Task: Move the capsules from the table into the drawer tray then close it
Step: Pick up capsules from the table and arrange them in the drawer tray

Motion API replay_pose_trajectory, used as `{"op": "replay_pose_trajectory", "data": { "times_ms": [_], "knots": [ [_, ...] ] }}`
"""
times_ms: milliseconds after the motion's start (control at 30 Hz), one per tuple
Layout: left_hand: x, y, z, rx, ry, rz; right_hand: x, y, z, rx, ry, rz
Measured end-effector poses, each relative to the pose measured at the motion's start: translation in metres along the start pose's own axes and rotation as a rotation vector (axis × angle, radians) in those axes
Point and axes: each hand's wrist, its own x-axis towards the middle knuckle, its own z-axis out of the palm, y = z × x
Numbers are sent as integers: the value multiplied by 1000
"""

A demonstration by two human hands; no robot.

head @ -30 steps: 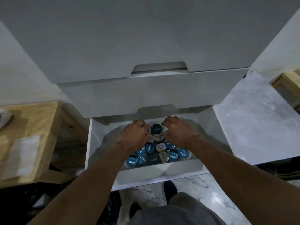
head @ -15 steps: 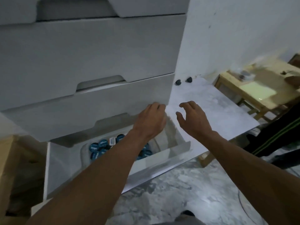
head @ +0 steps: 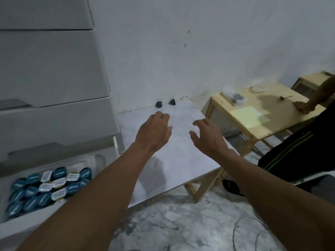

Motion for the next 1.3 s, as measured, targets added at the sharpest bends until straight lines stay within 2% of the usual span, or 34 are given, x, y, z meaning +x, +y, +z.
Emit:
{"op": "replay_pose_trajectory", "data": {
  "times_ms": [167, 367, 533, 667, 867, 1033, 1300],
  "knots": [
    [43, 6, 24, 74, 0, -21, 40, 30, 10, 34, -13, -32],
    [107, -20, 65, 116, -14, -72, 113, 55, 36, 48, -67, -64],
    [165, -42, 103, 76, -52, -155, 180, 80, 61, 50, -140, -40],
    [202, -61, 132, 54, -82, -157, 234, 96, 86, 59, -183, -1],
    [236, -94, 170, 19, -139, -274, 289, 104, 127, 69, -298, 7],
    [261, -121, 203, 29, -153, -446, 330, 114, 167, 116, -378, 52],
    [286, -141, 258, -129, -107, -900, 373, 124, 228, 189, -400, 311]
  ]
}}
